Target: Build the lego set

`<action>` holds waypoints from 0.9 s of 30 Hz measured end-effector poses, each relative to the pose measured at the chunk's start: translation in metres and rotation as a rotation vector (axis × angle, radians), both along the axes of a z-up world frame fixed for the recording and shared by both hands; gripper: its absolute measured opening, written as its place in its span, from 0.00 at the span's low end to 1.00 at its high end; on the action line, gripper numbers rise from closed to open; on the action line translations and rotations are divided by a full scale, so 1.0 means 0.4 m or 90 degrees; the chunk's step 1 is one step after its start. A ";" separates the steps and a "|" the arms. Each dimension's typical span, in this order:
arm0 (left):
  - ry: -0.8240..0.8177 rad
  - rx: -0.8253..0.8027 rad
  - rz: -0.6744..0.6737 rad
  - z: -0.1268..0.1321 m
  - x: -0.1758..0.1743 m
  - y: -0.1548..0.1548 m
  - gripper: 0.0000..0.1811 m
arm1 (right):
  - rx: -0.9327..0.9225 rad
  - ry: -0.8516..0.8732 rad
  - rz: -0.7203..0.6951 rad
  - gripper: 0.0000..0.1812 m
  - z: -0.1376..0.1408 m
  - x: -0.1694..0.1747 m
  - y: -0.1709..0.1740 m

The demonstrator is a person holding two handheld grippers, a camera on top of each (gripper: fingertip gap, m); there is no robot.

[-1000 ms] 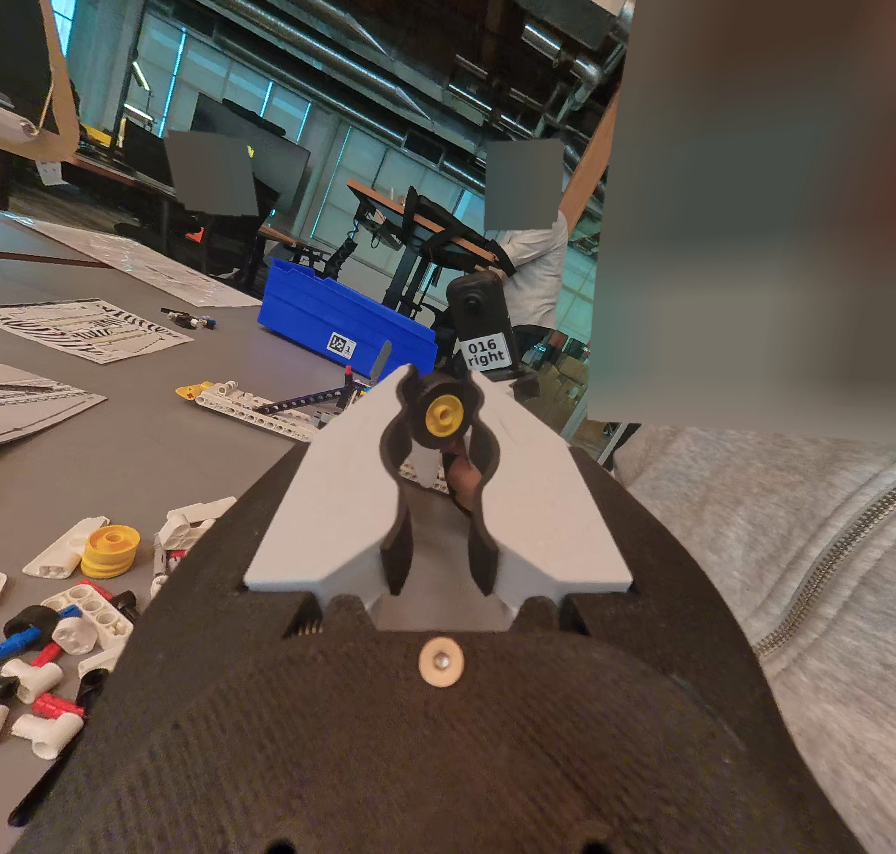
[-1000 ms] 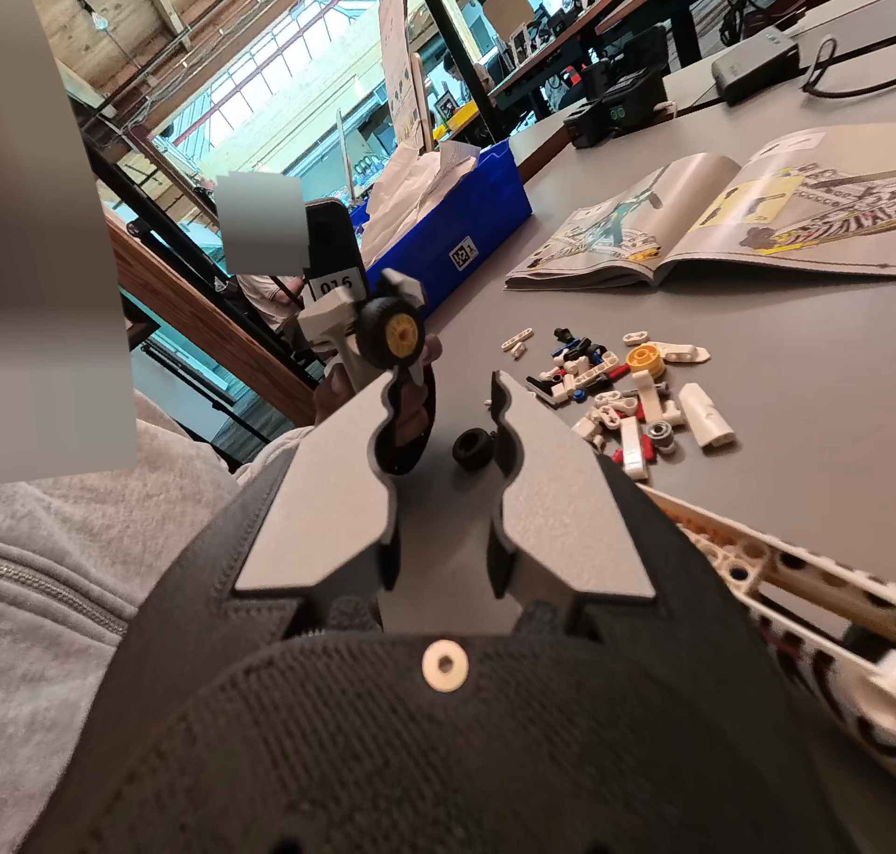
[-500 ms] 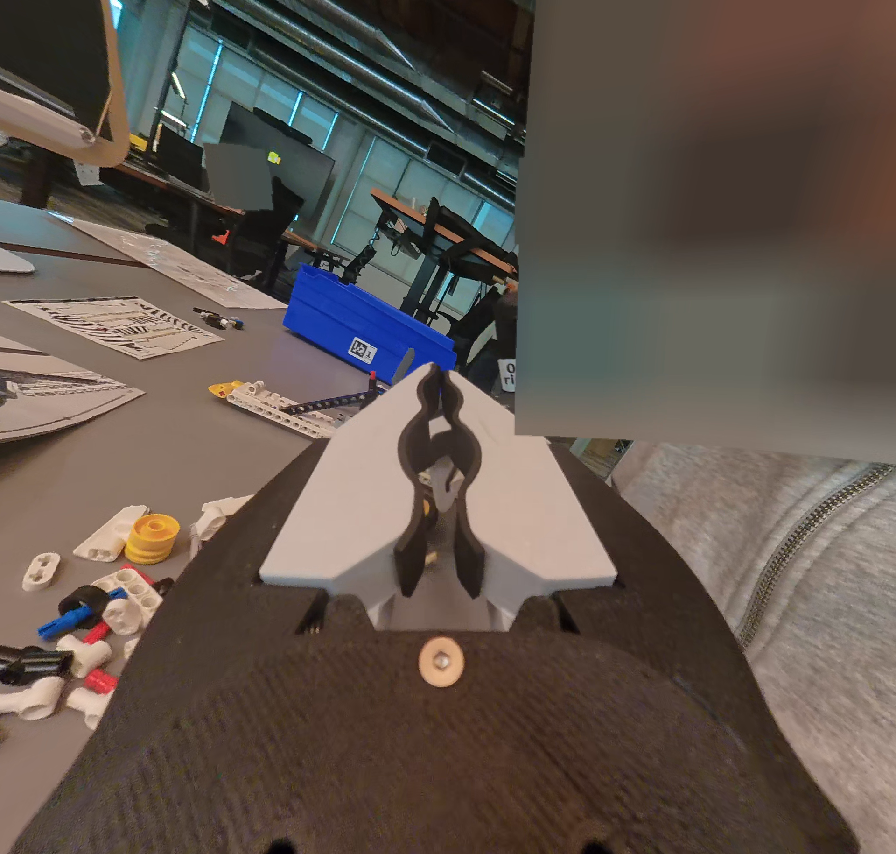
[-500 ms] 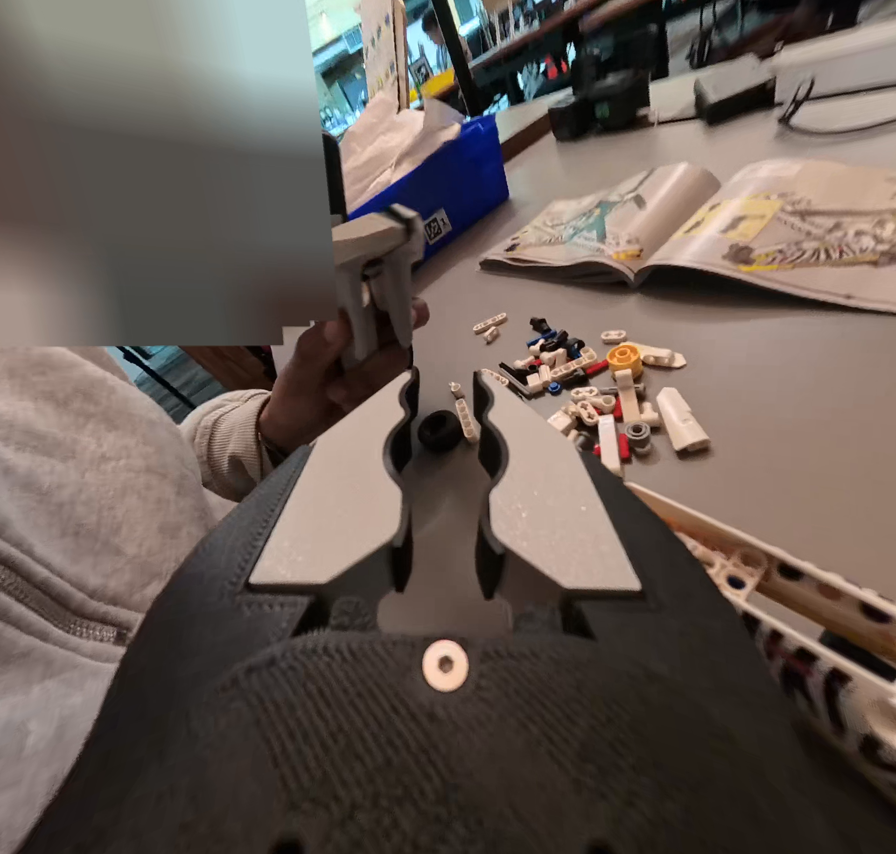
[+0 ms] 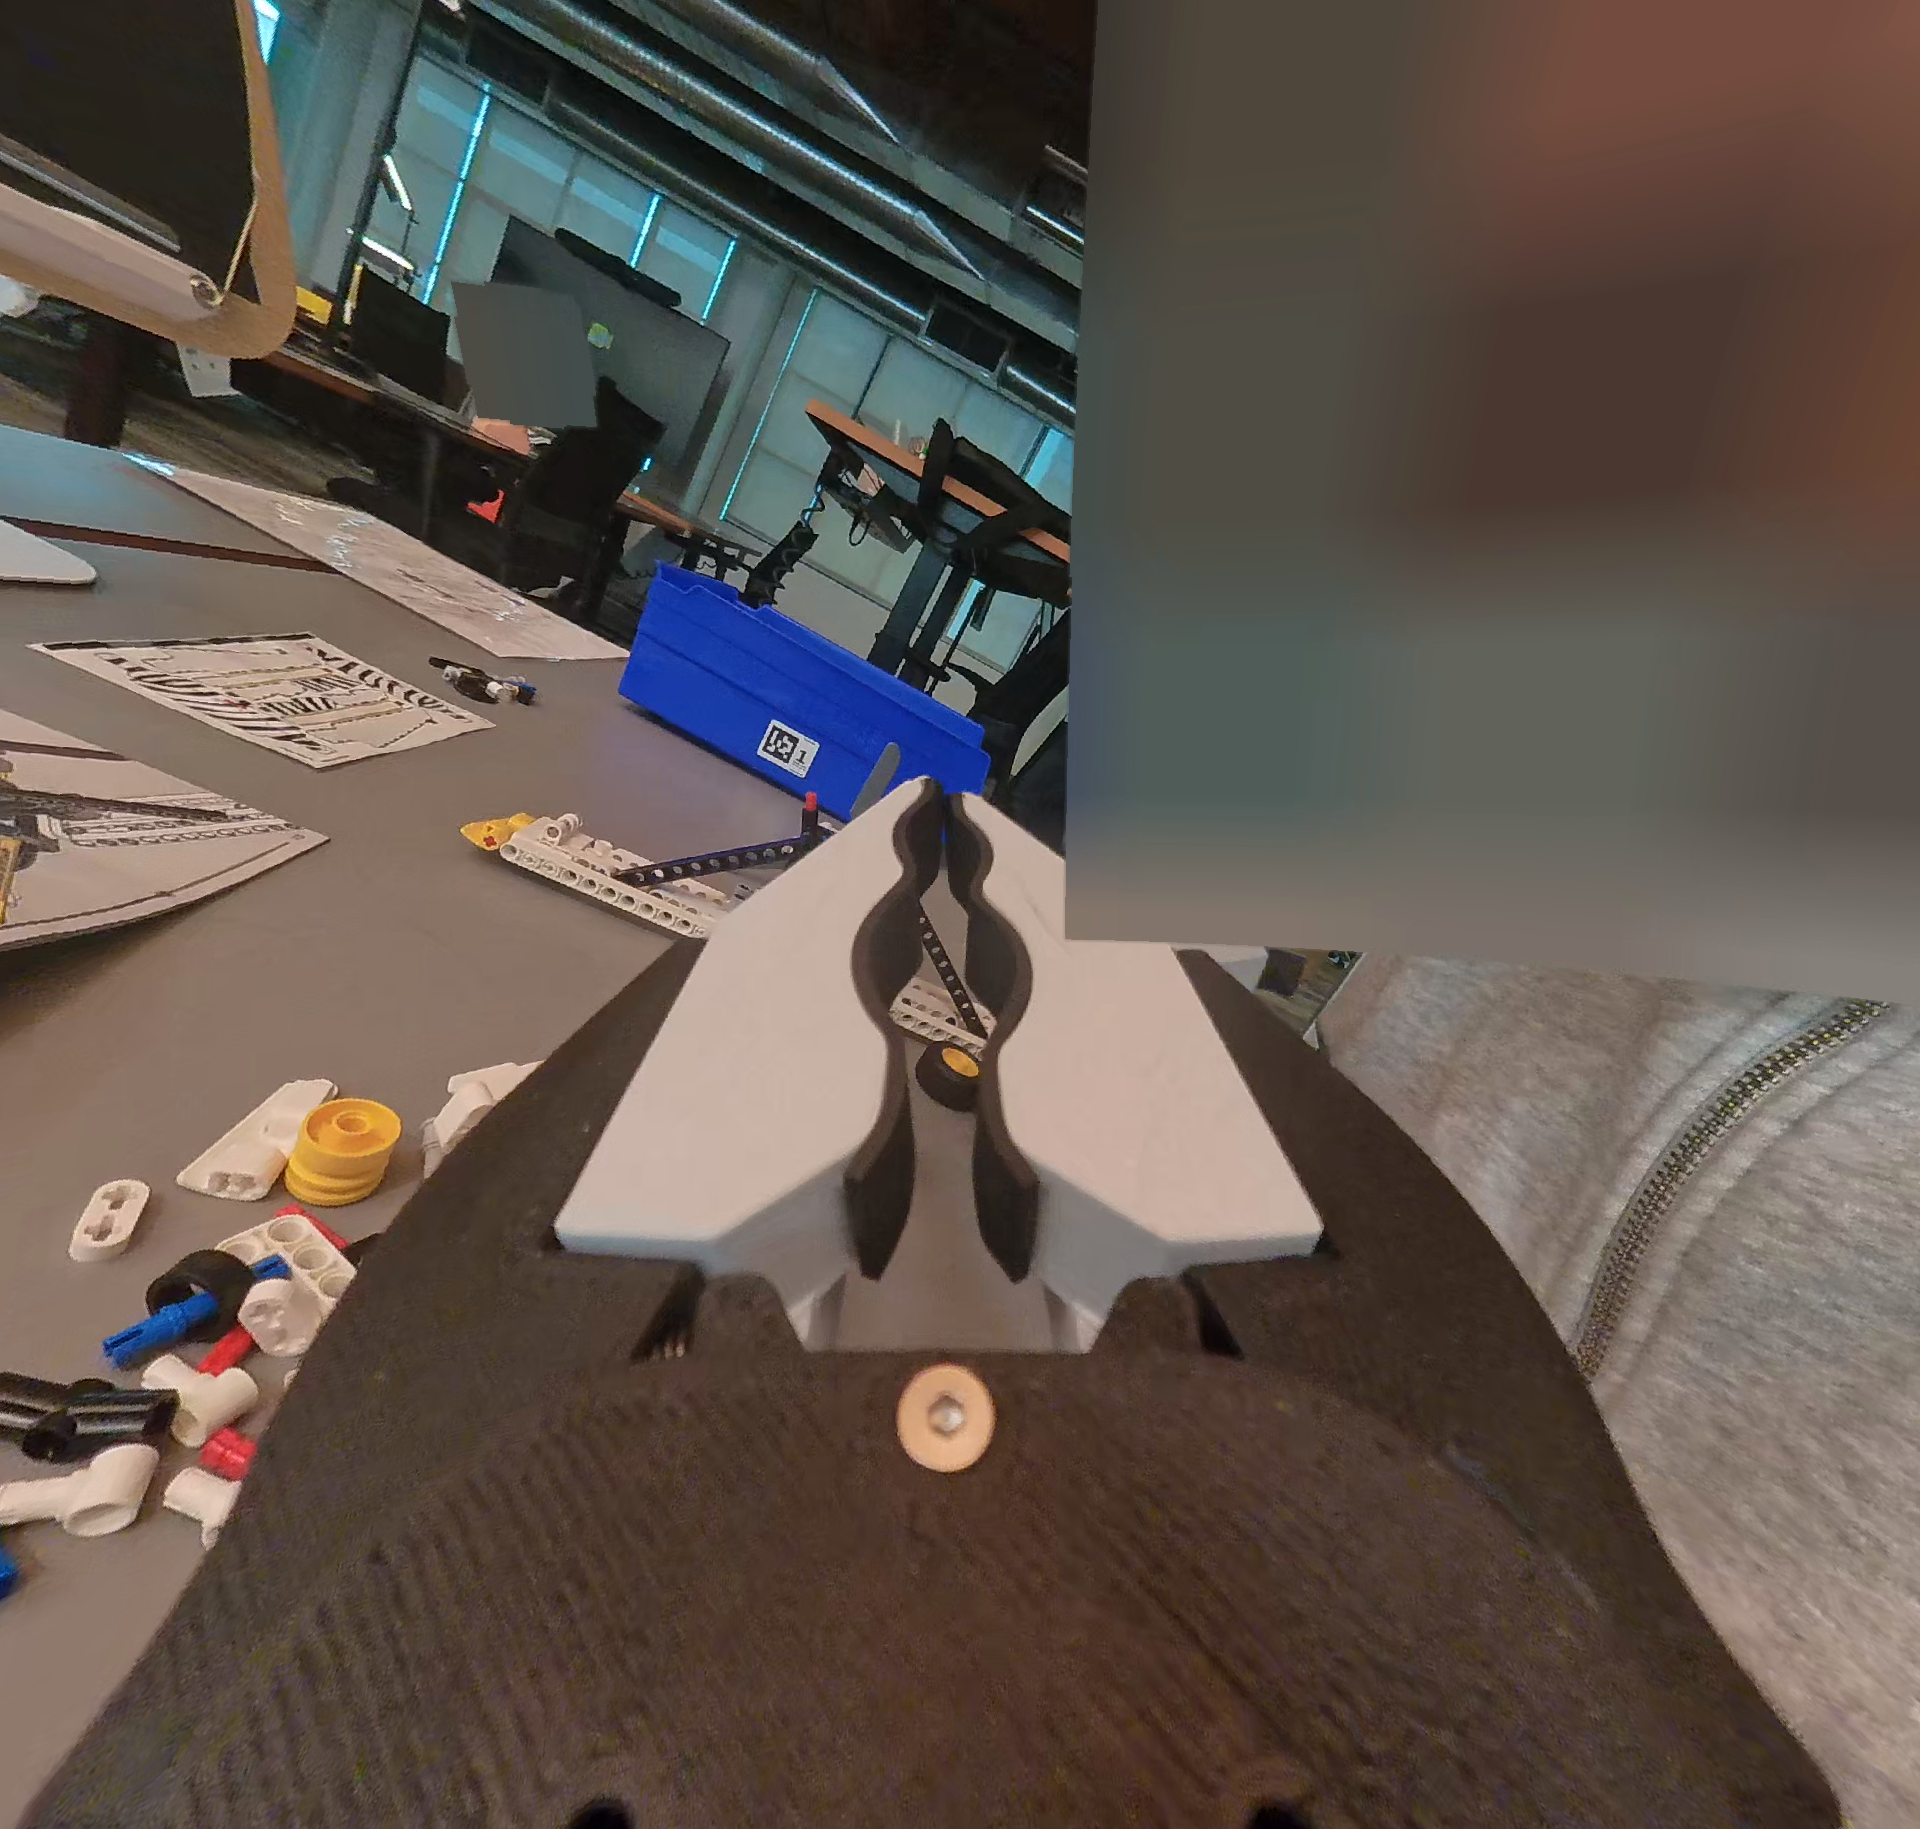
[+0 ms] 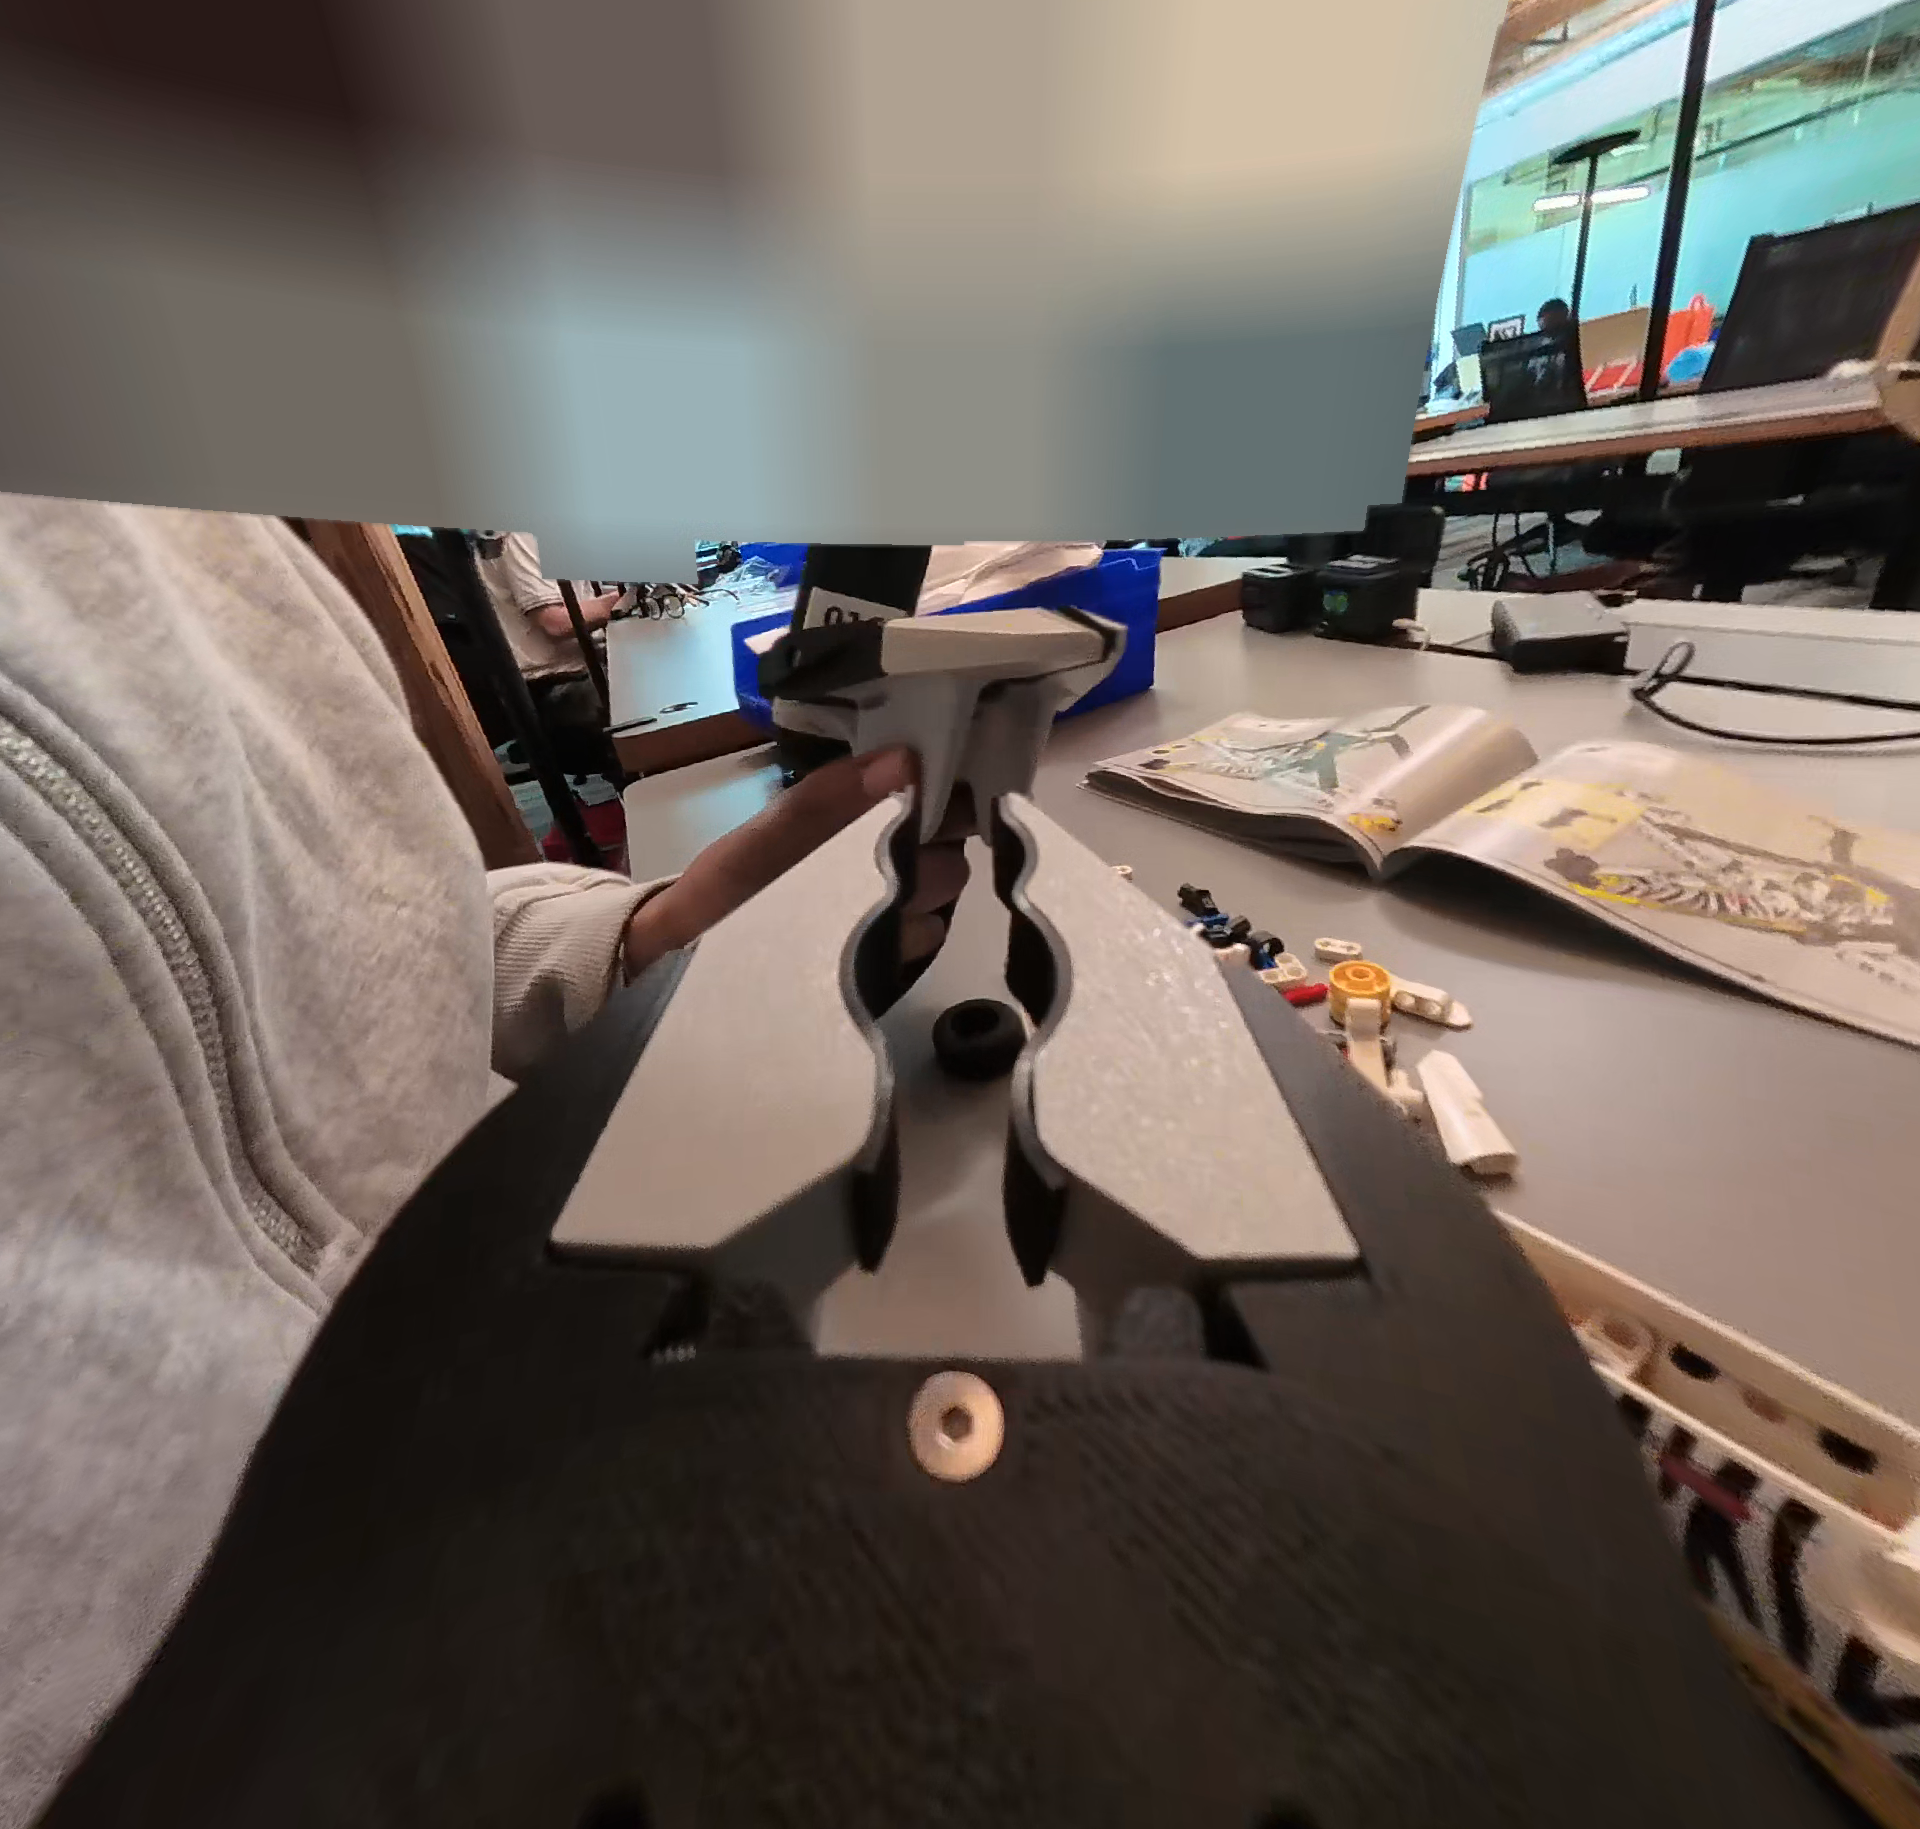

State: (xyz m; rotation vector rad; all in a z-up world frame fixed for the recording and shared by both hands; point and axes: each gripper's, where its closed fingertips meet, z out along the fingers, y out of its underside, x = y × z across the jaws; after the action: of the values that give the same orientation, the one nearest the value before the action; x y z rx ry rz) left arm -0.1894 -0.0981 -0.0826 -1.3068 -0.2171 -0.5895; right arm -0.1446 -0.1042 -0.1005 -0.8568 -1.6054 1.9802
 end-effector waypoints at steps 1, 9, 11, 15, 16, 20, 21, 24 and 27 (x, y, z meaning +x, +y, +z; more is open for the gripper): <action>0.000 0.001 0.000 0.001 0.000 -0.001 0.00 | 0.009 0.010 0.000 0.06 0.001 0.004 -0.004; 0.002 0.003 0.001 0.002 0.001 -0.002 0.00 | 0.058 0.034 -0.007 0.05 -0.008 0.012 -0.024; 0.000 0.003 0.000 0.001 0.001 -0.002 0.00 | 0.060 0.039 -0.008 0.05 -0.007 0.014 -0.024; 0.000 0.004 -0.002 0.002 0.002 -0.002 0.00 | 0.068 0.048 -0.012 0.04 -0.006 0.016 -0.027; 0.000 0.004 -0.002 0.001 0.003 -0.001 0.00 | 0.072 0.050 -0.013 0.04 -0.007 0.017 -0.029; -0.003 0.004 -0.005 0.001 0.003 -0.001 0.00 | 0.087 0.058 -0.019 0.04 -0.009 0.017 -0.033; -0.003 0.005 -0.005 0.001 0.003 -0.001 0.00 | 0.089 0.058 -0.020 0.04 -0.010 0.016 -0.034; -0.004 0.007 -0.004 0.002 0.003 -0.002 0.00 | 0.090 0.060 -0.026 0.05 -0.009 0.014 -0.031; -0.005 0.008 -0.005 0.003 0.003 -0.003 0.00 | 0.089 0.062 -0.035 0.05 -0.008 0.011 -0.026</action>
State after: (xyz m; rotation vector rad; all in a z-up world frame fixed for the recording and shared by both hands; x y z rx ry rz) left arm -0.1880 -0.0993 -0.0815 -1.2933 -0.2139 -0.6025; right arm -0.1403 -0.1146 -0.1037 -0.7316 -1.6253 1.8199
